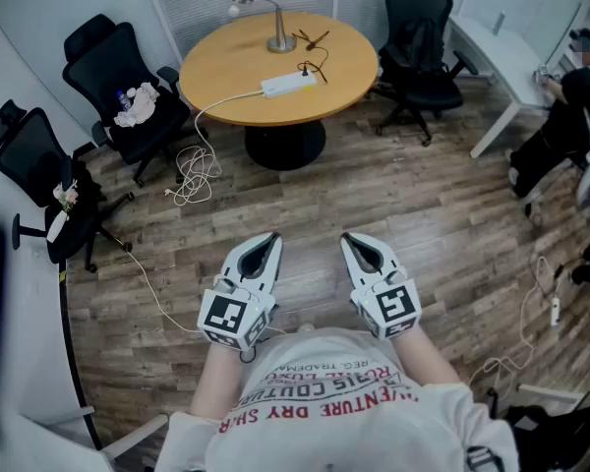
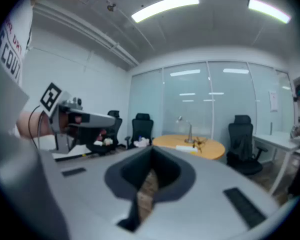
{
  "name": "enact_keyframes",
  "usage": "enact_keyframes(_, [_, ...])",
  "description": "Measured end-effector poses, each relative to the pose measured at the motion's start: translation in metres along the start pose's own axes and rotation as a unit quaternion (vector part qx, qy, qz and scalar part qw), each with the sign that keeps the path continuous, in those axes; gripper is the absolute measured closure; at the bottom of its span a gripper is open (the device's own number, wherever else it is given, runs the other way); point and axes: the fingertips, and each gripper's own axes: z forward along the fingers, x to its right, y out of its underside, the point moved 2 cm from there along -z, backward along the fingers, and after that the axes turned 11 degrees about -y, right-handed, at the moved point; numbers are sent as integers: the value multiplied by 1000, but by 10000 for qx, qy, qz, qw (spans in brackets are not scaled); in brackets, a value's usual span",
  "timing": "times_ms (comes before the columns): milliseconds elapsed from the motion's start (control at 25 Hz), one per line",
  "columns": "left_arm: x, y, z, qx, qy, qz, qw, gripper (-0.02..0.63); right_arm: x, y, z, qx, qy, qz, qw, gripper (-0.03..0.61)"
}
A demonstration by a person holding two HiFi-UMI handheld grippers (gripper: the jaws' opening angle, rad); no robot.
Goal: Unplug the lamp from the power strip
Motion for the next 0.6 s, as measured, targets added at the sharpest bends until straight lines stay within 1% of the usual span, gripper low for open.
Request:
enact_keyframes(360, [-17, 3, 10, 17, -10, -118, 9999, 583, 4, 3, 16, -118, 30, 39, 9999, 549])
enact_keyframes(520, [-26, 6, 13, -26, -9, -196, 9998, 584, 8, 2, 23, -228, 187, 121, 9995, 549])
enact_keyframes(600, [-32, 9, 15, -56, -27, -245, 9997, 583, 7, 3, 29, -228, 155, 121, 9995, 549])
